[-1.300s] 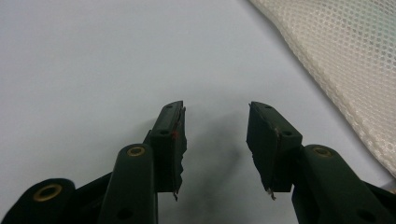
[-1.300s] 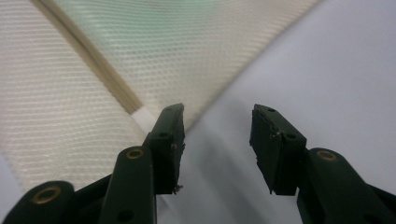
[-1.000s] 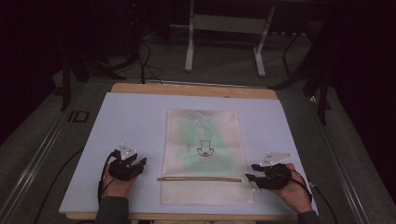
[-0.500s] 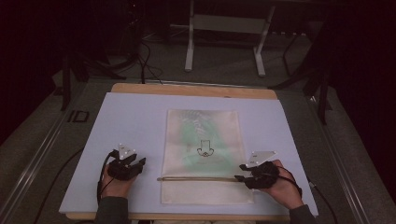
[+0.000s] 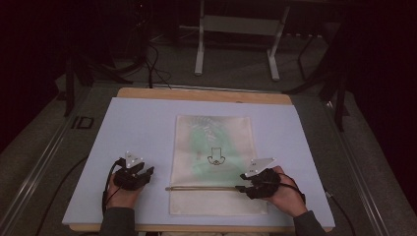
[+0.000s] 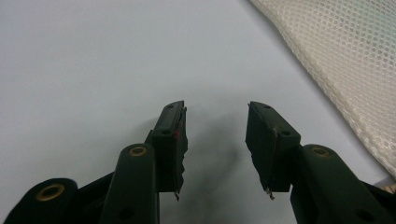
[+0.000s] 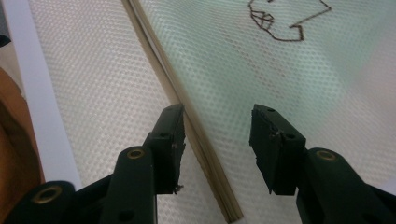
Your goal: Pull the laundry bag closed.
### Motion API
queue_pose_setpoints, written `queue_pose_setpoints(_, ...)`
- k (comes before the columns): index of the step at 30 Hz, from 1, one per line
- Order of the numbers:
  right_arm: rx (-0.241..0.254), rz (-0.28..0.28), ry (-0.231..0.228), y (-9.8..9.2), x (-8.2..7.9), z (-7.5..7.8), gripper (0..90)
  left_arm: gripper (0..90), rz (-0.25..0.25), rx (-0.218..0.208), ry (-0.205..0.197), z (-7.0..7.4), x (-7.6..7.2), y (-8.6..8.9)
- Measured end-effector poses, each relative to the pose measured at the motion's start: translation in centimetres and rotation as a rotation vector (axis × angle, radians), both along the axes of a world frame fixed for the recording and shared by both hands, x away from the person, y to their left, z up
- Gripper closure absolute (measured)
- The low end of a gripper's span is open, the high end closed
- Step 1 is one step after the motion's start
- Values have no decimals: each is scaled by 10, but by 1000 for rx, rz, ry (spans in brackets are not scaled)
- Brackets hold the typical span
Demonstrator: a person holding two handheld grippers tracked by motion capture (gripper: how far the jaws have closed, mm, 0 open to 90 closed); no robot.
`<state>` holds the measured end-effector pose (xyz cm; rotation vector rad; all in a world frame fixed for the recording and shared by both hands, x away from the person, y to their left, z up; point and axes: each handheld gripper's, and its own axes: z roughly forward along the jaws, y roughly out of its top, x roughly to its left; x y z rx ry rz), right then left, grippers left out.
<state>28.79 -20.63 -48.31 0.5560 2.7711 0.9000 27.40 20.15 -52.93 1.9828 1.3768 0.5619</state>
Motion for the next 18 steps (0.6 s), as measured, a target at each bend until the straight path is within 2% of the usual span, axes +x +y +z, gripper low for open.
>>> queue_pose_setpoints(18,-5,84,12,32,0,-2,547,571,-8,4,3,-1,0,-2)
